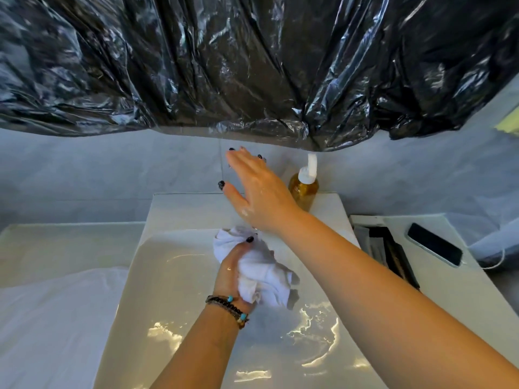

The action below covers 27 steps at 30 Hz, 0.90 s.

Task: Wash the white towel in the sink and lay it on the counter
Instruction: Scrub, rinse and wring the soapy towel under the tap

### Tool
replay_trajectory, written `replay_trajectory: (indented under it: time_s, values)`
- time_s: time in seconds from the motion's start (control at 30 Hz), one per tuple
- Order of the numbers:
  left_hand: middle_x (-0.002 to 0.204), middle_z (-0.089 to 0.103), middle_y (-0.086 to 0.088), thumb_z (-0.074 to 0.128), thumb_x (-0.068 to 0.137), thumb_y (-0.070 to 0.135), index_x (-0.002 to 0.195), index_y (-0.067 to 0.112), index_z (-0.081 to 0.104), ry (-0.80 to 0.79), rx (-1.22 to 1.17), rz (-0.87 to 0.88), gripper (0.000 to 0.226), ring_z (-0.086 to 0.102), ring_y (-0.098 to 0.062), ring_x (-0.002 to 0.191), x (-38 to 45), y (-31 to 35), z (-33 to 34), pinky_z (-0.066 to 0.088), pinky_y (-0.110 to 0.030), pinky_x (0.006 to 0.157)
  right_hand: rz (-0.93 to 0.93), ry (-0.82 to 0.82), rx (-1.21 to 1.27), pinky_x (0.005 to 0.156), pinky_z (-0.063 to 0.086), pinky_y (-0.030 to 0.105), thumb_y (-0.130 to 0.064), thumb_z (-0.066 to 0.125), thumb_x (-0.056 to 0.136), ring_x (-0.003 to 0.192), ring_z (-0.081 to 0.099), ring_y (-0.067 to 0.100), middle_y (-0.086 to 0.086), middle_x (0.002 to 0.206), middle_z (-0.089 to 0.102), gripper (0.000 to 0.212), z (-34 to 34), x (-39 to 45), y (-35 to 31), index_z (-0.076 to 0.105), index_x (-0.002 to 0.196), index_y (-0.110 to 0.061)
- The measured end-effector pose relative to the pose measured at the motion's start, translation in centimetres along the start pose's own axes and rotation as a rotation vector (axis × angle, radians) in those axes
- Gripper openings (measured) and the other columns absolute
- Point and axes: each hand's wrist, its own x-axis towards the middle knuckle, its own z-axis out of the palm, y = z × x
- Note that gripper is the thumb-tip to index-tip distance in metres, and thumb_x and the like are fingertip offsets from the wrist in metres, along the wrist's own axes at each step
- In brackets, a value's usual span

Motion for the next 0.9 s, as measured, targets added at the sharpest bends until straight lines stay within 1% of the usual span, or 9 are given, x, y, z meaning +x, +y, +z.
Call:
replay_trajectory:
  time_s: [0.07,0.2,0.33,0.43,0.57,0.63,0.73,0.8,0.9]
  values:
    - [0.072,0.069,-0.005,0.049,0.098,0.026,0.088,0.011,0.063,0.124,-0.027,0.004,0.023,0.063,-0.021,0.069,-1.1,0.2,-1.1,0.047,-0.030,0.064,-0.050,-0.106,-0.068,0.123,0.006,0.039,-0.030,0.039,0.103,0.151,0.006,0.020,0.007,0.161,0.020,0.057,0.8,-0.5,-0.1,0.025,0.152,-0.005]
    - [0.070,0.072,-0.005,0.063,0.090,0.028,0.091,0.009,0.066,0.085,-0.009,-0.077,0.019,0.067,-0.022,0.070,-2.6,1.0,-3.1,0.051,-0.034,0.065,-0.116,-0.184,0.084,0.123,0.007,0.038,-0.010,0.037,0.099,0.150,0.007,0.016,0.005,0.161,0.020,0.054,-0.3,-1.1,0.2,0.026,0.152,-0.006]
    - [0.094,0.068,-0.014,0.098,0.037,0.020,0.088,0.004,0.078,-0.179,-0.091,-0.135,0.057,0.068,-0.024,0.086,-3.8,2.2,-5.7,0.050,-0.037,0.087,-0.428,0.001,-0.067,0.111,0.039,0.041,0.005,0.053,0.079,0.139,0.039,0.026,0.014,0.149,0.043,0.065,-1.1,-5.3,1.7,0.044,0.143,-0.002]
    - [0.097,0.066,-0.012,0.094,0.046,0.016,0.104,0.004,0.070,-0.360,0.099,-0.163,0.064,0.065,-0.023,0.090,-4.7,4.1,-6.0,0.051,-0.036,0.085,-0.607,-0.144,-0.207,0.109,0.039,0.042,-0.004,0.072,0.076,0.141,0.033,0.031,0.016,0.155,0.032,0.083,-0.6,-8.0,2.4,0.031,0.148,-0.013]
    - [0.085,0.074,0.000,0.086,0.062,0.024,0.082,0.013,0.078,-0.657,0.574,-0.267,0.024,0.069,-0.012,0.087,-5.8,6.3,-3.4,0.054,-0.029,0.082,-0.687,-0.216,-0.134,0.114,0.032,0.047,-0.025,0.080,0.079,0.145,0.023,0.036,0.019,0.157,0.023,0.083,-0.4,-7.4,1.4,0.034,0.148,-0.017]
    - [0.080,0.073,-0.003,0.080,0.057,0.013,0.076,0.011,0.076,-0.586,0.630,-0.346,0.019,0.069,-0.013,0.084,-6.3,6.6,-2.3,0.054,-0.028,0.080,-0.714,-0.177,-0.113,0.100,0.046,0.052,-0.020,0.079,0.080,0.132,0.042,0.039,0.021,0.152,0.034,0.072,-0.3,-6.8,0.7,0.045,0.144,-0.012]
    - [0.076,0.063,-0.009,0.074,0.045,0.022,0.077,0.003,0.064,-0.410,0.786,-0.144,0.038,0.063,-0.018,0.076,-6.7,6.7,-1.0,0.051,-0.032,0.076,-0.690,-0.155,-0.216,0.065,0.055,0.040,-0.013,0.081,0.074,0.094,0.058,0.034,0.017,0.124,0.059,0.068,-0.6,-6.1,0.6,0.050,0.136,-0.014]
    - [0.072,0.062,-0.007,0.073,0.044,0.023,0.080,0.002,0.060,-0.356,0.816,0.017,0.043,0.061,-0.014,0.071,-7.3,6.3,0.1,0.050,-0.030,0.071,-0.678,-0.149,-0.281,0.051,0.043,0.026,-0.012,0.082,0.069,0.078,0.058,0.028,0.010,0.099,0.063,0.055,-0.8,-5.8,0.7,0.063,0.121,-0.014]
    - [0.066,0.063,0.005,0.072,0.041,0.031,0.073,0.012,0.061,-0.205,0.851,0.191,0.039,0.058,-0.005,0.065,-6.9,5.0,0.6,0.049,-0.023,0.064,-0.651,-0.181,-0.295,0.048,0.026,0.023,-0.012,0.084,0.064,0.069,0.056,0.025,0.005,0.084,0.059,0.041,-1.1,-5.5,0.5,0.067,0.102,-0.016]
